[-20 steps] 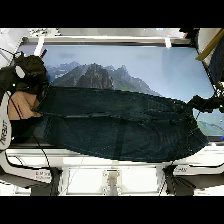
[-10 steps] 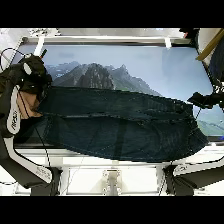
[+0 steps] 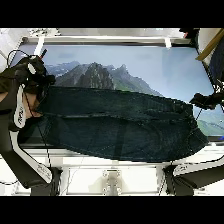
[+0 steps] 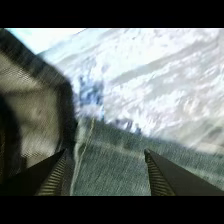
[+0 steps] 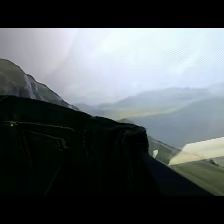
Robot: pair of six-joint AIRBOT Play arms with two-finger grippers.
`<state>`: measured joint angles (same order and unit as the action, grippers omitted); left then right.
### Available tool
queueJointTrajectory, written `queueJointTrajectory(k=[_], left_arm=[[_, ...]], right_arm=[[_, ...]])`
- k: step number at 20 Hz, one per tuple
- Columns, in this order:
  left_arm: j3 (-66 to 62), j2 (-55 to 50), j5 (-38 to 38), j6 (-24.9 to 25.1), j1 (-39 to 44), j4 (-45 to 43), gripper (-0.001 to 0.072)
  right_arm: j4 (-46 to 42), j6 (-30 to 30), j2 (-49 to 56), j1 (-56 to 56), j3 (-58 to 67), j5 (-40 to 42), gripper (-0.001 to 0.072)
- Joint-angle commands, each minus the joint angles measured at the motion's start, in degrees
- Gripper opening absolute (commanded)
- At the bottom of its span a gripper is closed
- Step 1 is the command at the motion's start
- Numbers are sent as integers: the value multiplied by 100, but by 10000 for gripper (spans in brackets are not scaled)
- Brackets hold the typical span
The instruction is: Fold the clothes and pants, and hang the long-sleeved shirts on hangers.
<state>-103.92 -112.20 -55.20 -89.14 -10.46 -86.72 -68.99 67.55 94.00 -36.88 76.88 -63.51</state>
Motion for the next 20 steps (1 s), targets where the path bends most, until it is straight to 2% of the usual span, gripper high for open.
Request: queueJointTrajectory(k=[1, 4, 11, 17, 20], left_arm=[[-487, -380, -188, 7, 4, 162, 589], [-697, -603, -702, 177, 4, 149, 589], [-706, -682, -702, 179, 7, 144, 588], [-964, -671, -791, 177, 7, -411, 588], [-968, -715, -1117, 315, 7, -249, 561]], right_arm=[[-35, 37, 11, 2, 11, -31, 451], [-33, 37, 11, 2, 11, 0, 451], [-15, 37, 11, 2, 11, -155, 451], [-15, 39, 11, 2, 11, -339, 451], [-4, 39, 11, 2, 11, -343, 451]])
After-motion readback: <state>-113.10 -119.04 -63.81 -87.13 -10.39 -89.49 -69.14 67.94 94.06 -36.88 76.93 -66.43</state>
